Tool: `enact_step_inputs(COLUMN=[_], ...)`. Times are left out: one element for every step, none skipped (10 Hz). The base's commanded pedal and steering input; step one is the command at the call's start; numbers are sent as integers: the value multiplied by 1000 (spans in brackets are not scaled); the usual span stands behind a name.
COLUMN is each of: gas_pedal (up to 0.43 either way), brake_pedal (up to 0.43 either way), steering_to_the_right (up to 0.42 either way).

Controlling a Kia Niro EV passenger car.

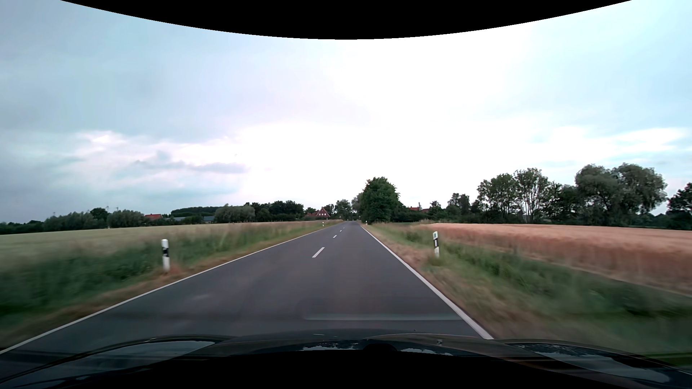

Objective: Follow the waypoints while adhering to traffic rules and regulations

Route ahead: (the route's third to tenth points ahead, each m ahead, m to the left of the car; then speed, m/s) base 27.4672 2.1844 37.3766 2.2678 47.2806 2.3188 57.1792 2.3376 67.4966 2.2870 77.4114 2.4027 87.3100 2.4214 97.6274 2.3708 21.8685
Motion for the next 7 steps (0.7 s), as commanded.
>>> enact_step_inputs(gas_pedal=[150,150,150,150,150,138,138], brake_pedal=[0,0,0,0,0,0,0], steering_to_the_right=[-1,-1,-1,-1,-1,-1,-1])
